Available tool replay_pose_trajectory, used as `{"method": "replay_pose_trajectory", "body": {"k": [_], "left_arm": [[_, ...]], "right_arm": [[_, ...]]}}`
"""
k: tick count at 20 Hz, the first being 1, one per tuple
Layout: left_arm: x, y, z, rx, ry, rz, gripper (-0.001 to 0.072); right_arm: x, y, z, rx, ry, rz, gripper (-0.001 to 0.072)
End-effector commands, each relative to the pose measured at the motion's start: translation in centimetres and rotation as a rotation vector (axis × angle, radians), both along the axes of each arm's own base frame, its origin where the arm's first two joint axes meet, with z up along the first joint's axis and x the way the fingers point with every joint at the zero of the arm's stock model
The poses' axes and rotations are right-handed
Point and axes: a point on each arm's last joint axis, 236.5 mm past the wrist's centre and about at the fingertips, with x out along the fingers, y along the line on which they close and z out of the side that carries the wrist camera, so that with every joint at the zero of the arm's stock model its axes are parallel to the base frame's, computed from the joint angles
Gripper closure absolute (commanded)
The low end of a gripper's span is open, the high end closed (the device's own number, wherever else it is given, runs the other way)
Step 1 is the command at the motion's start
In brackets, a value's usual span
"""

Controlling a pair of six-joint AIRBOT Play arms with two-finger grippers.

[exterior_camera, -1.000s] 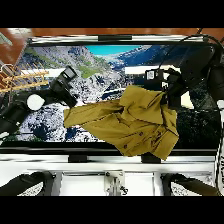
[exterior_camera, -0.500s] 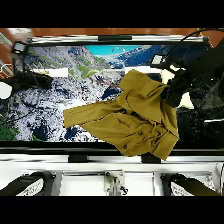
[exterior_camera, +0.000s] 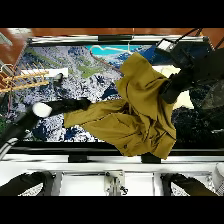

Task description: Fold the shirts.

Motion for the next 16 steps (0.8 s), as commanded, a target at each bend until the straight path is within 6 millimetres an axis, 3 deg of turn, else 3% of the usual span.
{"method": "replay_pose_trajectory", "body": {"k": [1,3,5,8,16], "left_arm": [[-2.2,-8.6,0.2,-0.032,-0.115,-0.126,0.0164],[-2.6,-12.0,0.1,-0.004,-0.192,-0.19,0.0149],[-3.0,-14.1,-1.0,0.002,-0.183,-0.223,0.015],[-2.8,-16.6,-2.1,0.008,-0.189,-0.242,0.015],[-1.2,-22.7,-1.1,-0.044,-0.276,-0.239,0.0151]], "right_arm": [[-0.1,1.6,0.6,0.035,-0.014,-0.02,0.0627],[-0.3,2.0,0.6,0.044,-0.002,-0.033,0.0627],[-0.3,2.0,0.8,0.046,-0.007,-0.038,0.0627],[-0.6,1.8,1.7,0.05,-0.036,-0.041,0.0627],[-1.5,-0.3,4.3,0.005,-0.137,-0.084,0.0627]]}}
